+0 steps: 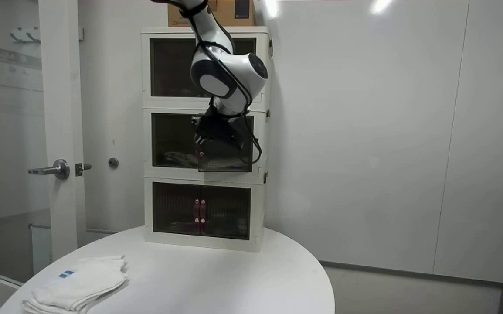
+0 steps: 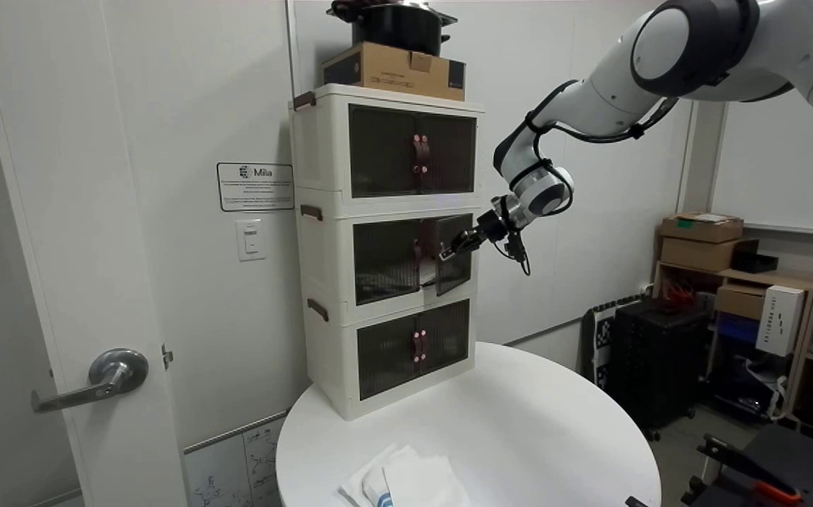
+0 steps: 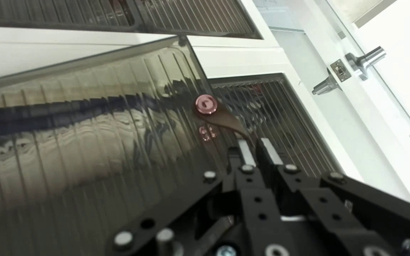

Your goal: Open the right and left middle cabinet doors, respectively

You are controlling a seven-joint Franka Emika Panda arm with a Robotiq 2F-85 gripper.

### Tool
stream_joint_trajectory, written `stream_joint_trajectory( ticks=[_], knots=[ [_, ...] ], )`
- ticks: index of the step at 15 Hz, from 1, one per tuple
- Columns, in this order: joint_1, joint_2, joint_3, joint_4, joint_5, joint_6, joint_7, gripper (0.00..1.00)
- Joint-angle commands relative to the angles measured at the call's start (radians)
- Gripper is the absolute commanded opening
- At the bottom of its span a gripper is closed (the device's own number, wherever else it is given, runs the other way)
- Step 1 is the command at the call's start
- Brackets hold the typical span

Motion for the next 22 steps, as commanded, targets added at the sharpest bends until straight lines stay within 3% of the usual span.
stream_joint_trajectory(
  ticks=[1, 6, 9, 13, 16, 19, 22],
  knots=[
    [0.011, -0.109, -0.006, -0.135, 0.037, 0.029, -0.013, 0.4],
    [0.042, -0.198, -0.005, -0.213, 0.101, 0.103, -0.024, 0.78],
    [0.071, -0.255, -0.015, -0.252, 0.102, 0.143, 0.039, 0.99],
    [0.112, -0.356, -0.034, -0.277, 0.077, 0.223, 0.181, 1.0],
    [0.143, -0.423, -0.049, -0.285, -0.005, 0.301, 0.314, 1.0],
    [0.196, -0.472, -0.079, -0.309, -0.253, 0.431, 0.546, 1.0],
    [0.303, -0.485, -0.196, -0.342, -0.511, 0.413, 0.785, 1.0]
  ],
)
